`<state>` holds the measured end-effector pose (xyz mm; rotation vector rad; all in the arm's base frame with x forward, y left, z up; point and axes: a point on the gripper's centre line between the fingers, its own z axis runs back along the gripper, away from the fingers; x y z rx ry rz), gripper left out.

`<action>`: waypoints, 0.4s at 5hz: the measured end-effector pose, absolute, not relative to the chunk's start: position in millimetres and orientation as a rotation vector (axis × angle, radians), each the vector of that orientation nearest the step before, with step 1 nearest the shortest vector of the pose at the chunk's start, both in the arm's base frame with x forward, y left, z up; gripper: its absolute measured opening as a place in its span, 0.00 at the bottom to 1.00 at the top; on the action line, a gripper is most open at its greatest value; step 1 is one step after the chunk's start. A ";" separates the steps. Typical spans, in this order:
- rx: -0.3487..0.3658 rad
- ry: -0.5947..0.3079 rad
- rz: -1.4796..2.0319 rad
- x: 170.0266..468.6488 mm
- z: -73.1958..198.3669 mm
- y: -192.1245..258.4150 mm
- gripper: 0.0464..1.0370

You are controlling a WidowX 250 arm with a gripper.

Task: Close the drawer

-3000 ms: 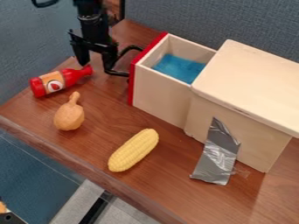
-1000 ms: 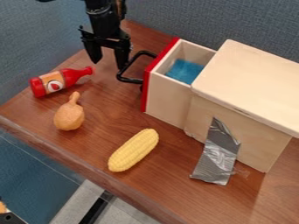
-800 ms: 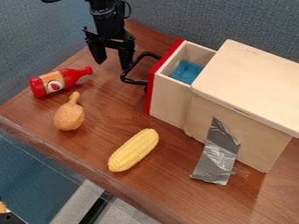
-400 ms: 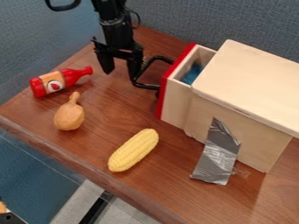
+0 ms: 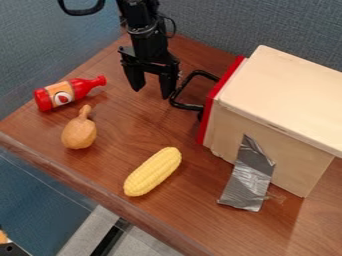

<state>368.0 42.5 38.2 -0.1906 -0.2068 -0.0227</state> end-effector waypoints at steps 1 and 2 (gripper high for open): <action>-0.203 -0.221 -0.065 365.3 50.4 23.1 0.96; -0.210 -0.223 -0.096 363.9 51.6 8.4 0.96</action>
